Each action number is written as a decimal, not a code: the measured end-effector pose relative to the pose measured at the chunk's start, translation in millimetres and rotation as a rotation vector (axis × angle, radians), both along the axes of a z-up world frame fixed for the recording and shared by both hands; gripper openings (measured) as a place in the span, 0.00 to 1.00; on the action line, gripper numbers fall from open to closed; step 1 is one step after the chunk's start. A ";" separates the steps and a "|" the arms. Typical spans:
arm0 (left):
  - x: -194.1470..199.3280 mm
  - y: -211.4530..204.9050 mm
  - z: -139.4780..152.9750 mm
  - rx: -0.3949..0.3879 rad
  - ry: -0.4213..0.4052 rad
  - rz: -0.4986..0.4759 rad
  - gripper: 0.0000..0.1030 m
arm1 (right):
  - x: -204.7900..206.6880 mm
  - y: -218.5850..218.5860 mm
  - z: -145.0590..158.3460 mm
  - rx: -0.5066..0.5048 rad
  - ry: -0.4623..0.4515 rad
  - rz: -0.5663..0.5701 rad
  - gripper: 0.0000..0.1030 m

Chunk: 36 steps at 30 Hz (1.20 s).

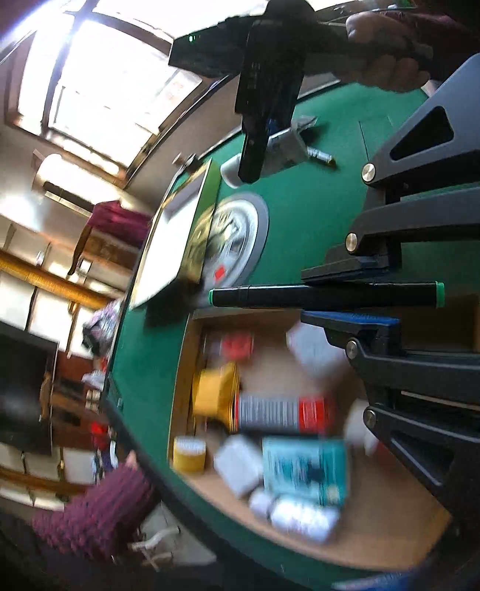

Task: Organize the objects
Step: 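Carry marker and white bottle into the cardboard box and open both grippers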

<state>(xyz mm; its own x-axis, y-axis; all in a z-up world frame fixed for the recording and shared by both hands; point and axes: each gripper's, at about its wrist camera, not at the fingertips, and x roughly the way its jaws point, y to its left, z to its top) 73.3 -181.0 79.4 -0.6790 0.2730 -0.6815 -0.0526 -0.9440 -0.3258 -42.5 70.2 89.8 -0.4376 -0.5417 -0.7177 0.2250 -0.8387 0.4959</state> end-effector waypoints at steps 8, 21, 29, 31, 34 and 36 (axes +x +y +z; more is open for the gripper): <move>29.3 -62.8 -7.5 -0.038 -0.029 0.115 0.14 | 23.3 -94.1 -3.4 -0.006 -0.025 0.200 0.37; 39.7 -99.9 -41.3 -0.025 -0.069 0.156 0.14 | 49.1 -173.9 -34.6 0.101 -0.050 0.364 0.32; 43.0 -97.1 -41.5 -0.066 -0.065 0.178 0.45 | 64.2 -173.9 -19.6 0.147 0.033 0.357 0.38; 48.0 -95.1 -35.2 -0.095 -0.044 0.188 0.59 | 69.0 -173.3 -15.7 0.158 0.060 0.354 0.44; 53.7 -89.7 -23.9 -0.144 -0.022 0.206 0.75 | 75.0 -169.1 -10.2 0.162 0.085 0.347 0.49; 57.1 -83.7 -14.7 -0.181 -0.001 0.212 0.79 | 76.9 -166.0 -8.2 0.160 0.093 0.339 0.51</move>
